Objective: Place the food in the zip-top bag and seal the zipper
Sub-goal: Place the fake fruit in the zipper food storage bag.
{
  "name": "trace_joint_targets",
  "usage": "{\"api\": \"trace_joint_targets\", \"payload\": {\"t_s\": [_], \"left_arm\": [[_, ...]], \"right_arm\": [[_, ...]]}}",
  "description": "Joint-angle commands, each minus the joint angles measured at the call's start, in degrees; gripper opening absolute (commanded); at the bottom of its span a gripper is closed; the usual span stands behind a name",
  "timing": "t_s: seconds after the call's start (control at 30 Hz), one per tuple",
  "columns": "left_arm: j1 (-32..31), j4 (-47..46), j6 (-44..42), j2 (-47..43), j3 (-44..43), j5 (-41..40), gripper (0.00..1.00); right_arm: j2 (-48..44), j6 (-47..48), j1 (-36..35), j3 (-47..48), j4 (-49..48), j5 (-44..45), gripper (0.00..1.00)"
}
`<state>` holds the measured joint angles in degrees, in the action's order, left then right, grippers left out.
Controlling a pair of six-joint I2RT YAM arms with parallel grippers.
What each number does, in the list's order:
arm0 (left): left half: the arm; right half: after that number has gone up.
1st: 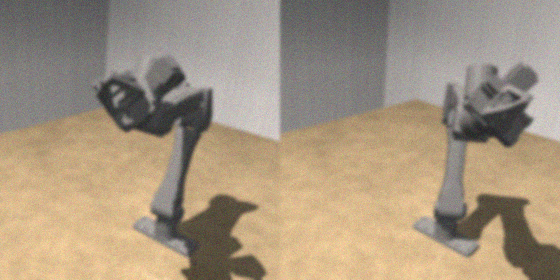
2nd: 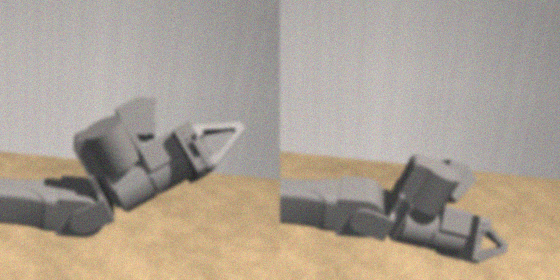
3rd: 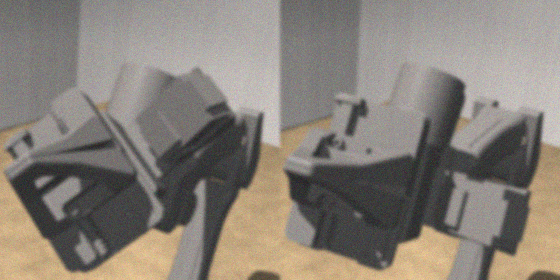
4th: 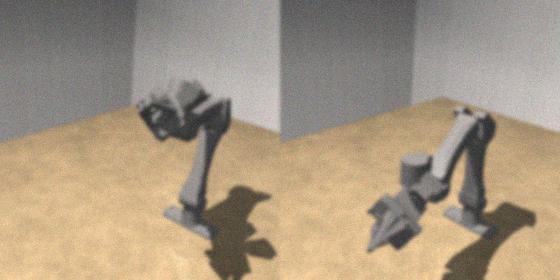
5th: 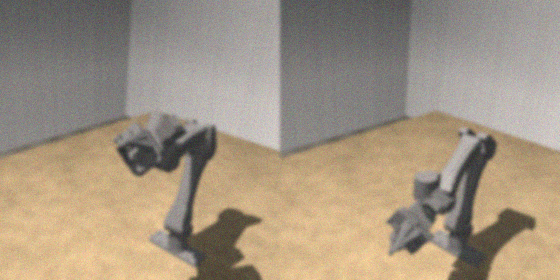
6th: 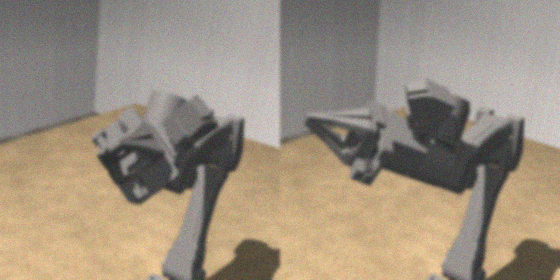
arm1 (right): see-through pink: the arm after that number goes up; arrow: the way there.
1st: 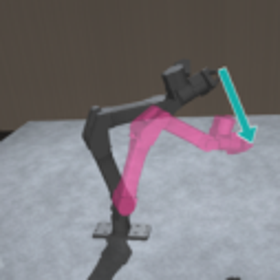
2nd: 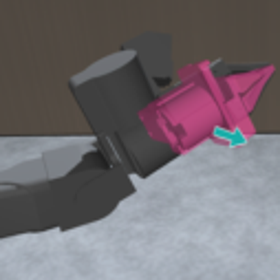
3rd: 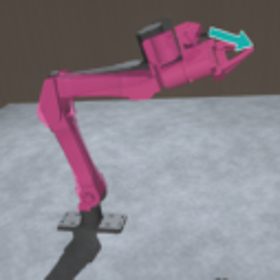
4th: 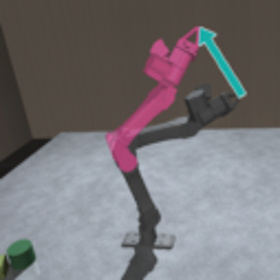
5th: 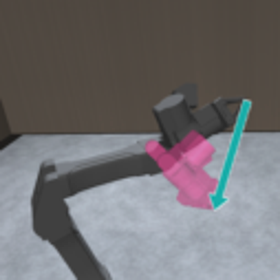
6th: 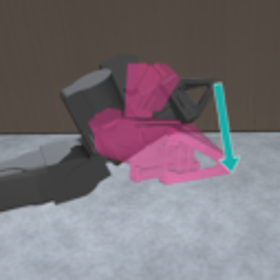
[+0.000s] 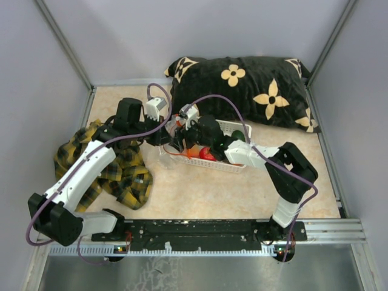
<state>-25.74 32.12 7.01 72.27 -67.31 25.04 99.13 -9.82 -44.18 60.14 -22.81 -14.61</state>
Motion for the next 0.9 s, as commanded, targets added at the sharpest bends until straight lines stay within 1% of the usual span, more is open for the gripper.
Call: {"api": "trace_joint_targets", "payload": {"t_s": [0.0,0.13,0.2,0.27,0.5,0.6,0.7,0.87], "left_arm": [[-0.34,-0.04,0.36,-1.37,-0.02,-1.52,0.0],[-0.21,-0.37,0.95,-2.61,0.32,-6.97,0.0],[0.04,-0.52,1.11,-3.18,0.43,-8.33,0.0],[0.44,-0.84,1.28,-3.64,0.66,-8.77,0.0],[1.98,-1.47,1.91,-4.42,1.6,-8.1,0.0],[2.27,-1.81,2.17,-4.55,1.48,-5.27,0.0],[2.4,-2.46,2.63,-4.61,1.66,-2.36,0.0],[2.36,-2.53,2.91,-4.09,1.7,-0.48,0.0]], "right_arm": [[-2.99,-0.93,0.16,3.89,3.54,-1.25,0.5],[-4.01,-0.63,0.14,5.06,6.9,-6.97,0.58],[-6.23,-0.72,0.03,5.14,7.55,-9.02,0.62],[-7.38,-0.72,-0.01,5.31,8.55,-10.24,0.64],[-10.14,-0.72,-0.19,6.05,11.55,-11.22,0.66],[-9.24,-0.45,-0.31,6.99,11.99,-10.79,0.66],[-7.42,-0.79,-0.85,7.57,10.3,-11.92,0.64],[-5.02,1.39,-2.91,7.23,5.24,-12.91,0.62]]}}
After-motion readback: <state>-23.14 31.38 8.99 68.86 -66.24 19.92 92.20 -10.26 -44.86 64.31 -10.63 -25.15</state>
